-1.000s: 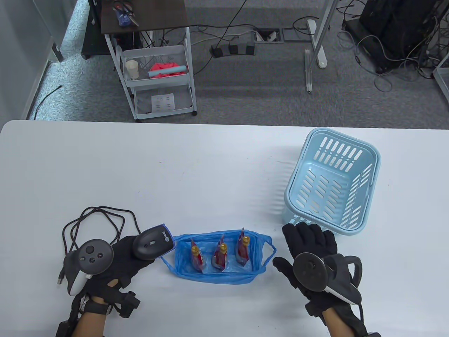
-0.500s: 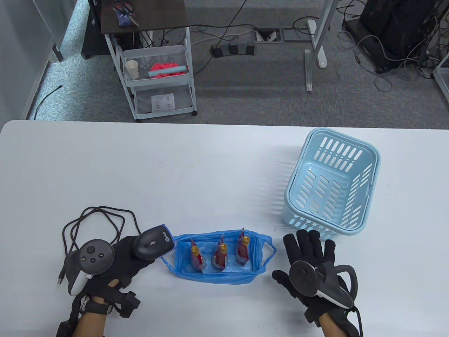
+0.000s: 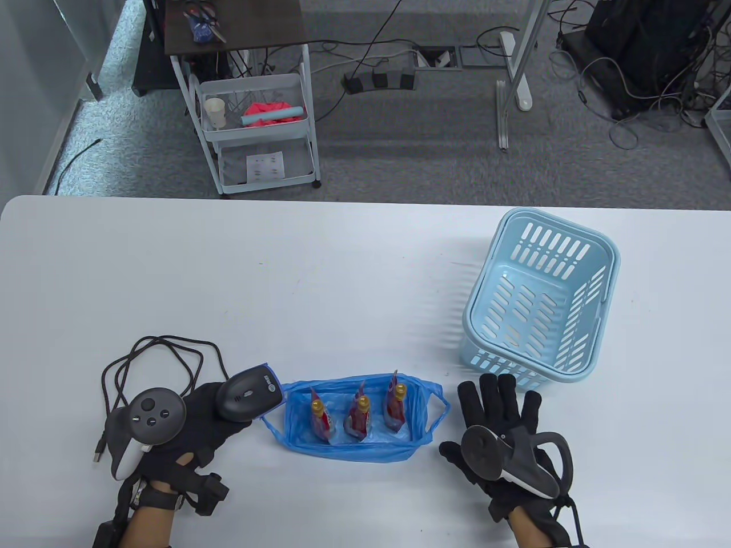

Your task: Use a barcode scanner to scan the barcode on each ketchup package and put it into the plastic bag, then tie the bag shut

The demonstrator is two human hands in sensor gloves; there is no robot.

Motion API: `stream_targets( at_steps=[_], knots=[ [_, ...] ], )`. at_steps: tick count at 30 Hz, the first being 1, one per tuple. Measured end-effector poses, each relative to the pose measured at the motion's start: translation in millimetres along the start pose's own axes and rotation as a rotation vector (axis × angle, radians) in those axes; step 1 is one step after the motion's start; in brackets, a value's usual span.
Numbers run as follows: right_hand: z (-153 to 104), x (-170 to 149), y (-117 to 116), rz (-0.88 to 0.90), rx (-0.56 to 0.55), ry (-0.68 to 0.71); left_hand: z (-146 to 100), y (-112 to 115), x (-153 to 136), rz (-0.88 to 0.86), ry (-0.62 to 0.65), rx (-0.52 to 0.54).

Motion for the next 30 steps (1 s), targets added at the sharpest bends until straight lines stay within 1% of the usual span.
stream_targets(
  at_steps=[4,7,11,15,17,21,22,25,30],
  knots=[
    [-1,-2,0,0.005,-0.009,0.005,1,0,-2,-0.009,-0.017,-0.005],
    [-2,-5,1,0.011,-0.016,0.004,3,-3,-1,0.023,-0.038,0.000],
    [-3,-5,2,0.026,-0.021,0.009,6,-14,-2,-0.022,-0.070,0.013],
    [-3,-3,3,0.036,-0.021,0.014,13,-24,-7,-0.059,-0.129,0.029],
    [-2,-2,2,0.038,-0.017,0.015,18,-29,-12,-0.054,-0.173,0.033],
    [-3,-2,2,0.030,-0.007,0.015,30,-30,-25,-0.079,-0.264,0.009],
    [-3,-2,2,0.031,-0.007,0.015,32,-30,-27,-0.080,-0.279,0.002],
    [-2,0,0,0.035,0.006,0.016,41,-23,-45,-0.075,-0.381,-0.054],
    [-2,1,-2,0.032,0.021,0.016,48,-15,-66,-0.067,-0.502,-0.116]
  ],
)
Point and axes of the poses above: the tracker on the back of each hand, its own x axis roughly to the thumb side, its own z axis roughly from the wrist to the fingertips, y = z × x, the point moved 5 cm from there along z, roughly from the wrist to the fingertips, and after that the axes turned 9 degrees about z, right-handed, at the moved point
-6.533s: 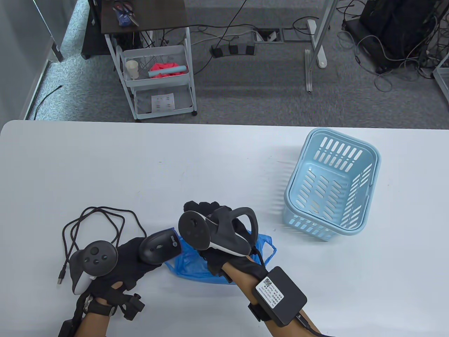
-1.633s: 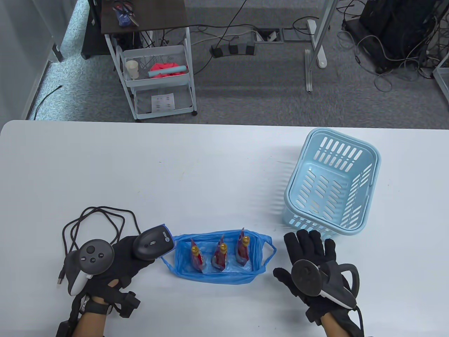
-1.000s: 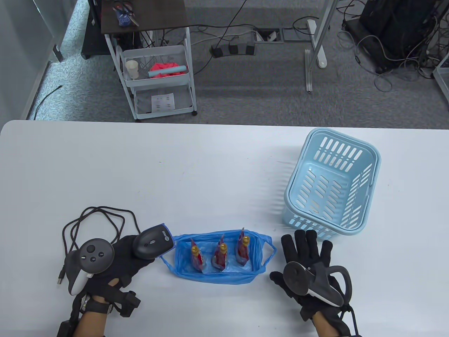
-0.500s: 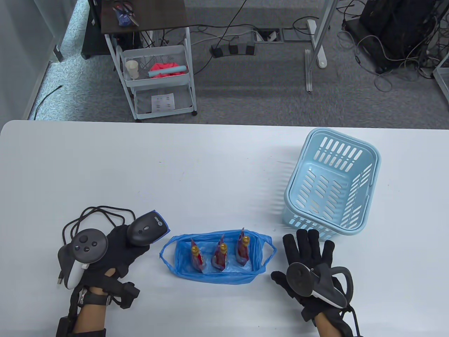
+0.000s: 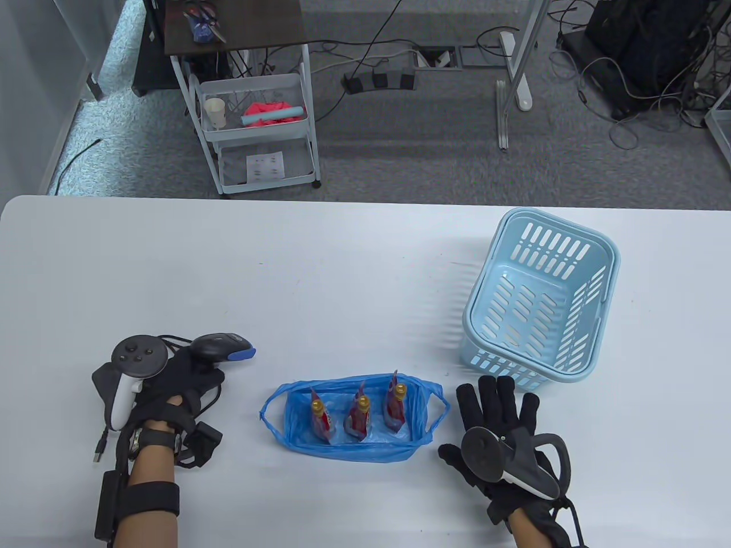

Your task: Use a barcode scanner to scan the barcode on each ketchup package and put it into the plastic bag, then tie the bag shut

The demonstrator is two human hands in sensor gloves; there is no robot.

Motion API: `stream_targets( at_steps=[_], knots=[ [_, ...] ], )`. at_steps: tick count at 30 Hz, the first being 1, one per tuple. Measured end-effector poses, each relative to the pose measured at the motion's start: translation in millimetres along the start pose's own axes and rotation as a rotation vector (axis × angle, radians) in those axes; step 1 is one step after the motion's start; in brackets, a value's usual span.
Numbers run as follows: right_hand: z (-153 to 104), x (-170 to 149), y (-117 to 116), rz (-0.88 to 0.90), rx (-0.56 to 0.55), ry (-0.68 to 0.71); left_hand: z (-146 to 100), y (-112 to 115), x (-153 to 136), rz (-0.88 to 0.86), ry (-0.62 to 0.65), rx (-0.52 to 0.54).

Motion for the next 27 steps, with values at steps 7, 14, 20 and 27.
stream_targets(
  at_steps=[7,14,20,27],
  knots=[
    [0,-1,0,0.006,0.006,-0.008,11,6,-11,0.058,-0.095,-0.027],
    [0,-1,-1,0.006,0.018,-0.017,12,3,-15,0.140,-0.145,-0.022],
    [0,-2,0,-0.005,0.018,-0.023,9,-8,-10,0.401,-0.228,0.025],
    [1,-5,0,-0.006,0.011,-0.037,7,-13,-15,0.432,-0.265,0.034]
  ],
)
Point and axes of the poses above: the tracker on the back of each hand, its own x axis roughly to the thumb side, its own z axis roughly from the wrist to the fingertips, y = z × x, the point moved 5 cm from there along z, roughly from the wrist to the fingertips, and after that the axes turned 9 degrees about z, right-handed, at the moved point
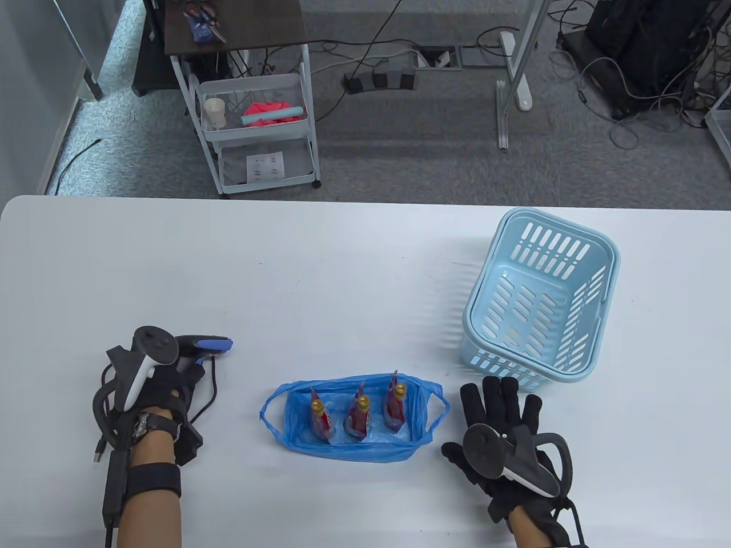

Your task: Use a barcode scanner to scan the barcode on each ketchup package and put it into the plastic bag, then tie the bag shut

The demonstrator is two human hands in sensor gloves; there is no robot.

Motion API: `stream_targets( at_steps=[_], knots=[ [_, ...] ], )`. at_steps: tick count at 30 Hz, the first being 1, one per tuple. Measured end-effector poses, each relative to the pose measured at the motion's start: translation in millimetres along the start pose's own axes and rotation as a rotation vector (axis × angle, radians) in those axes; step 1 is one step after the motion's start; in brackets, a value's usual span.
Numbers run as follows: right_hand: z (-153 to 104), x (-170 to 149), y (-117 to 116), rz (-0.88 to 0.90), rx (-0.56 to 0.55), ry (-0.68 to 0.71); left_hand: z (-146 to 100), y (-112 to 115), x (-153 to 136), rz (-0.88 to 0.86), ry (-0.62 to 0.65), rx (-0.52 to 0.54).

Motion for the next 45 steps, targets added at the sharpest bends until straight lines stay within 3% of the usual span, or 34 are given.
stream_targets(
  at_steps=[17,24,31,37,45],
  knots=[
    [-1,-9,0,0.024,-0.002,-0.040,-2,-7,-18,-0.035,-0.004,0.017],
    [-2,-10,3,0.038,-0.015,-0.034,-20,-31,-14,0.017,0.045,0.142],
    [-3,-11,3,0.046,-0.012,-0.038,-61,-53,26,0.039,0.263,0.298],
    [-3,-12,2,0.058,-0.010,-0.046,-84,-31,62,-0.042,0.449,0.255],
    [-3,-13,2,0.066,-0.004,-0.052,-75,19,84,-0.029,0.523,0.100]
  ],
)
Point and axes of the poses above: the tracker on the back of each hand, its own x axis roughly to the thumb side, its own z axis roughly from the wrist to the fingertips, y = z × x, the point moved 5 cm from there along z, roughly from the wrist to the fingertips, and after that the axes turned 9 degrees about z, right-handed, at the moved point
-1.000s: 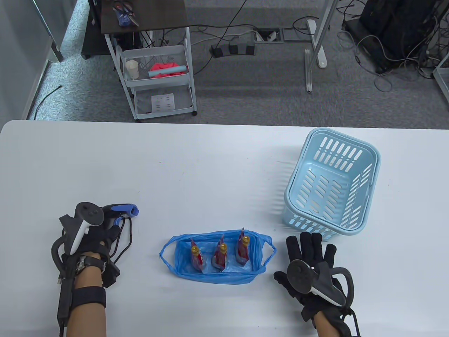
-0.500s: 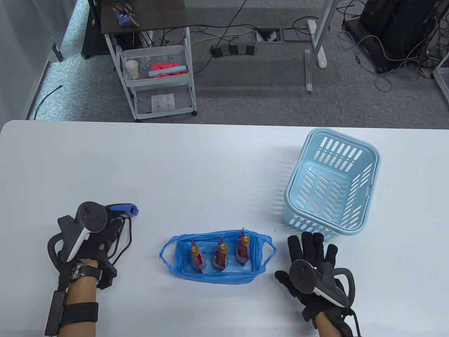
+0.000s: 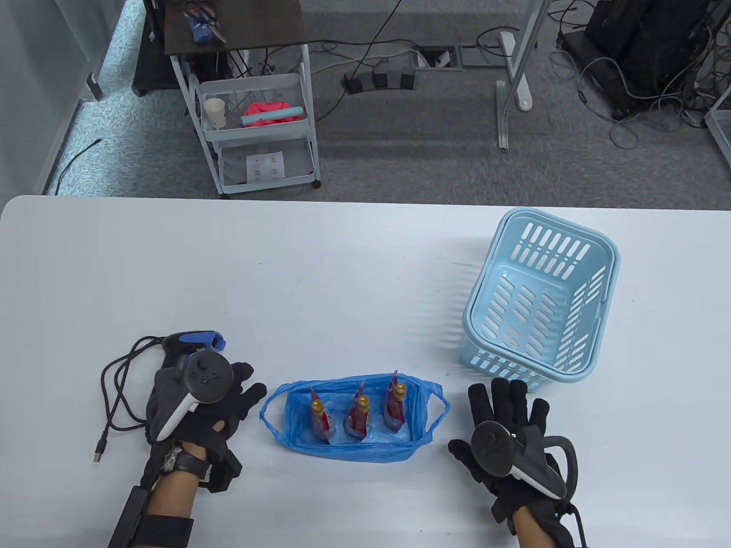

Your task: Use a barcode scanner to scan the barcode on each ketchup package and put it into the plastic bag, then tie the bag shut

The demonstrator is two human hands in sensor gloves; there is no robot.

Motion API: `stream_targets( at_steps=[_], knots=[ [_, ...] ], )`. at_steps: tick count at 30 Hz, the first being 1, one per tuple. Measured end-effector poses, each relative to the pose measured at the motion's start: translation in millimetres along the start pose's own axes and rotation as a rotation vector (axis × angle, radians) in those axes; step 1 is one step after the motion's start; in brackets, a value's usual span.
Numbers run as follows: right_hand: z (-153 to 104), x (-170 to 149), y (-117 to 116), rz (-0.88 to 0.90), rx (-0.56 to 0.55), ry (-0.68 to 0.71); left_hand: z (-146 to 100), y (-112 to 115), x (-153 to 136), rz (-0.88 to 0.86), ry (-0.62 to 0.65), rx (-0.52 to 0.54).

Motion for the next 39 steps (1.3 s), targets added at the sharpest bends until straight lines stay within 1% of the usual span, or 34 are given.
stream_targets(
  at_steps=[5,7,9,12,14,19,21,24,27,30,32,33,36,39],
  knots=[
    [0,-3,0,0.009,0.002,-0.009,7,20,1,-0.056,0.045,-0.076],
    [1,-3,0,0.010,0.005,-0.011,9,24,3,-0.063,0.058,-0.092],
    [1,-3,0,0.008,0.008,-0.013,12,31,6,-0.108,0.083,-0.125],
    [1,-3,0,0.006,0.007,-0.013,14,36,11,-0.167,0.120,-0.144],
    [1,-3,-1,0.006,0.006,-0.013,13,35,14,-0.192,0.142,-0.133],
    [1,-5,1,0.021,-0.025,-0.015,8,29,18,-0.210,0.190,-0.054],
    [0,-6,4,0.028,-0.079,-0.013,7,28,19,-0.236,0.205,-0.040],
    [-2,-5,13,0.067,-0.191,-0.006,6,24,17,-0.247,0.211,-0.025],
    [-3,-1,18,0.137,-0.238,0.006,5,25,15,-0.263,0.214,-0.029],
    [4,3,15,0.207,-0.172,-0.009,4,25,17,-0.257,0.225,-0.024],
    [17,8,6,0.258,-0.024,-0.060,4,26,17,-0.250,0.226,-0.023],
    [21,9,3,0.280,0.023,-0.071,4,26,17,-0.254,0.228,-0.027],
    [37,12,-6,0.385,0.073,-0.101,4,28,16,-0.245,0.228,-0.033],
    [47,10,-17,0.440,0.108,-0.168,4,28,14,-0.252,0.222,-0.036]
  ],
)
Point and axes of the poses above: the tracker on the back of each hand, its own x axis roughly to the thumb side, its own z axis roughly from the wrist to the fingertips, y = z × x, the point moved 5 cm from there along z, roughly from the wrist to the fingertips, and after that the axes turned 9 degrees about z, right-handed, at the moved point
